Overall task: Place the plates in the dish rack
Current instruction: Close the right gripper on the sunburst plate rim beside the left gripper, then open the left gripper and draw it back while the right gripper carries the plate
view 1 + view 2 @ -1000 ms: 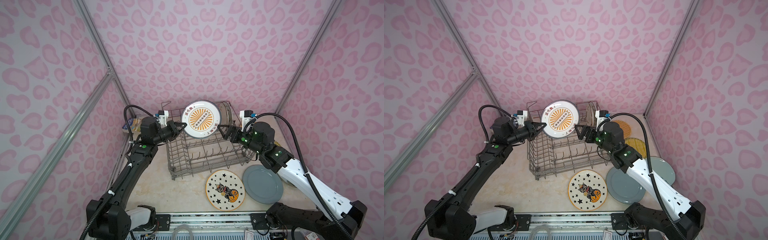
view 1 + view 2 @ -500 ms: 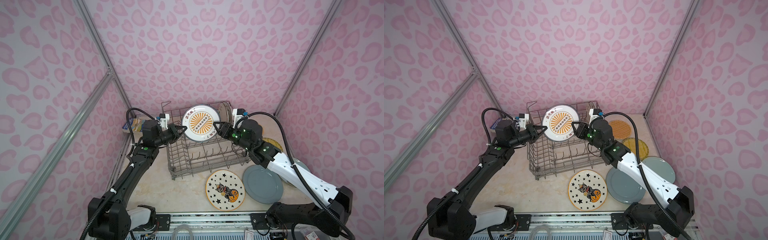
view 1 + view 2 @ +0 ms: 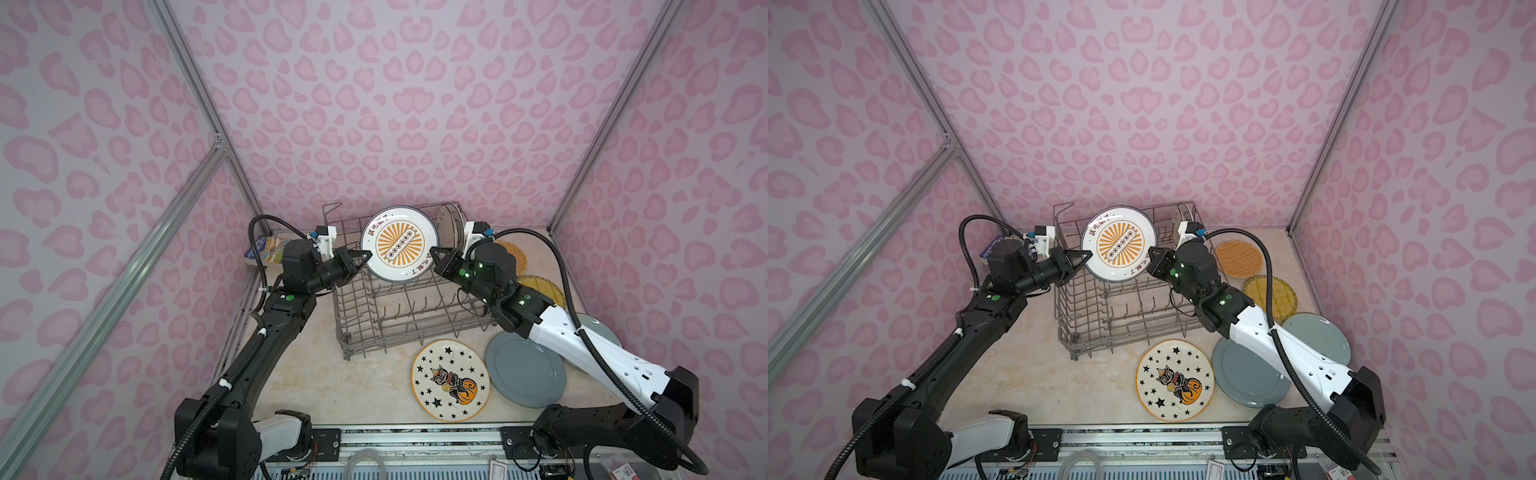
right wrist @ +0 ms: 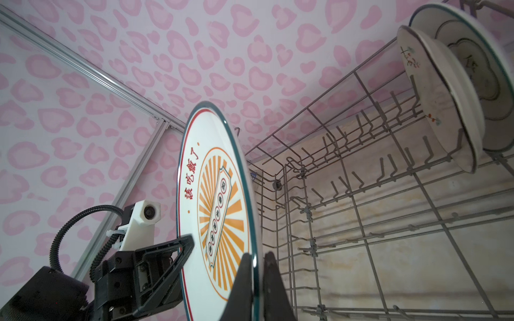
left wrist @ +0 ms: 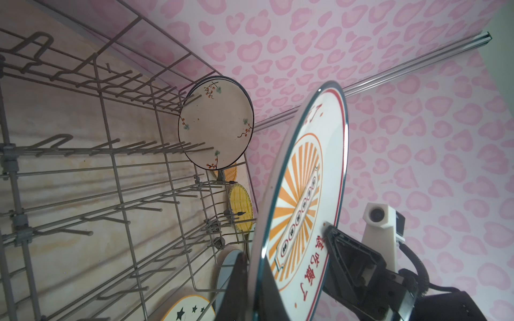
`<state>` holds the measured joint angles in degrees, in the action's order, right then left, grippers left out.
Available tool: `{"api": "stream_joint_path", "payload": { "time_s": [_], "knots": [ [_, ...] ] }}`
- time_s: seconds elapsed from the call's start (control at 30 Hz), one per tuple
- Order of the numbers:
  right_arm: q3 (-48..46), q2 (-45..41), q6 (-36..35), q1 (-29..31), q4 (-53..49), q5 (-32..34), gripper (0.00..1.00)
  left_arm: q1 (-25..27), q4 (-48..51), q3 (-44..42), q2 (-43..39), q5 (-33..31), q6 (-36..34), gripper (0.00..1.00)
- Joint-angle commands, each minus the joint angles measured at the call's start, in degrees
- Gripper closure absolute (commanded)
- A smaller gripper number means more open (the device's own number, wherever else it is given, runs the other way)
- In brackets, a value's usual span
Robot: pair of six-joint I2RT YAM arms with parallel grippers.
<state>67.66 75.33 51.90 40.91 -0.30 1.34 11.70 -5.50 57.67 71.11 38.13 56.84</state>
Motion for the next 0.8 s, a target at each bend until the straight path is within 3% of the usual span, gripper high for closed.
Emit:
{"api": "stream_joint_path", "payload": {
  "time_s": [0.0, 0.1, 0.27, 0.4, 0.57, 0.77],
  "knots": [
    [0.3, 0.3, -1.1, 0.4, 3.0, -1.7, 1.00, -0.5, -3.1, -0.4, -0.4, 1.5, 0.8, 0.97],
    [0.5, 0.3, -1.4, 0.3, 2.6, -1.0, 1.00, -1.2, -4.1, -0.5, -0.3, 2.6, 1.6, 0.93],
    [2.1, -1.2, -5.3, -0.9, -2.2, 3.5, 1.00, -3.2, -3.8, -0.1, -2.7, 2.5, 1.6, 0.02],
    [3.2, -3.2, -8.1, -3.0, -6.8, 7.6, 1.00, -4.6, -0.5, 1.2, -6.4, 0.1, -1.1, 0.02],
    [8.7, -3.2, -15.0, -3.3, -14.1, 16.9, 1.00, -4.7, 10.9, 6.4, -9.9, -3.2, -11.2, 0.02],
    [15.9, 1.1, -20.4, -3.5, -20.3, 26.3, 1.00, -3.1, 17.4, 7.9, -13.2, -1.7, -20.0, 0.02]
  ]
}}
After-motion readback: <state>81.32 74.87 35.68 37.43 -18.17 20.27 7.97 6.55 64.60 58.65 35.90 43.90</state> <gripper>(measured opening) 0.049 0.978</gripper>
